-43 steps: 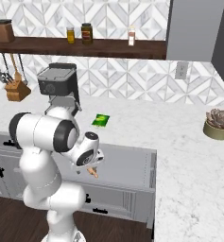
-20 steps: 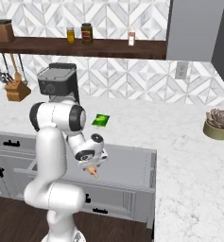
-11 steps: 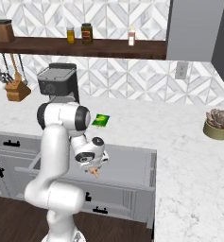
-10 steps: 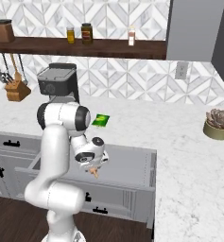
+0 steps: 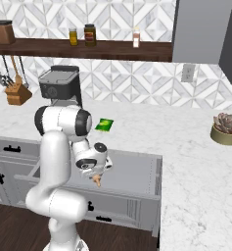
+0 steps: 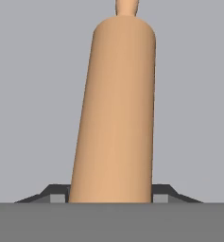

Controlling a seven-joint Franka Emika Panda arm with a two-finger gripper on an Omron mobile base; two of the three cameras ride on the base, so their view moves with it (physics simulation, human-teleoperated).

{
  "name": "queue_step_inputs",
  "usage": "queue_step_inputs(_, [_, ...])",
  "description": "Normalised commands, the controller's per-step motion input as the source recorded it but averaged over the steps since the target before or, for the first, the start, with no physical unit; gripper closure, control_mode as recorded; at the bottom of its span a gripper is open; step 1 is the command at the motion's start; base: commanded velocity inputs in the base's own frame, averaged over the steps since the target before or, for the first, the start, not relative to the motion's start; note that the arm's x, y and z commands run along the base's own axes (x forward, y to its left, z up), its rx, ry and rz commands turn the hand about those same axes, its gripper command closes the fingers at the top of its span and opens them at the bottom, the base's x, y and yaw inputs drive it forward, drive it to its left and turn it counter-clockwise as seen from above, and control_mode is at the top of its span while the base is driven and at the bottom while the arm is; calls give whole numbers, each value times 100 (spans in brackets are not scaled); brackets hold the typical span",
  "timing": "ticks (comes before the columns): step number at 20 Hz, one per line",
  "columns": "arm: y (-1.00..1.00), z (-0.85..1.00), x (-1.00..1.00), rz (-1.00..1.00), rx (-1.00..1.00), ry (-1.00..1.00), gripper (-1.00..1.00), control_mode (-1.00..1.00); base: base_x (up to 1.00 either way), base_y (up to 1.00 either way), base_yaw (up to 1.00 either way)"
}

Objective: Pick the rolling pin from the drawer and place it on the counter.

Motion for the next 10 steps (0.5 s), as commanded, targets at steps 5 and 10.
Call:
queue_step_inputs(5, [-43, 38, -96, -4, 0, 0, 100, -100, 0, 0, 0])
queue_step_inputs(10, [-32, 98, -9, -14, 0, 7, 100, -100, 0, 0, 0])
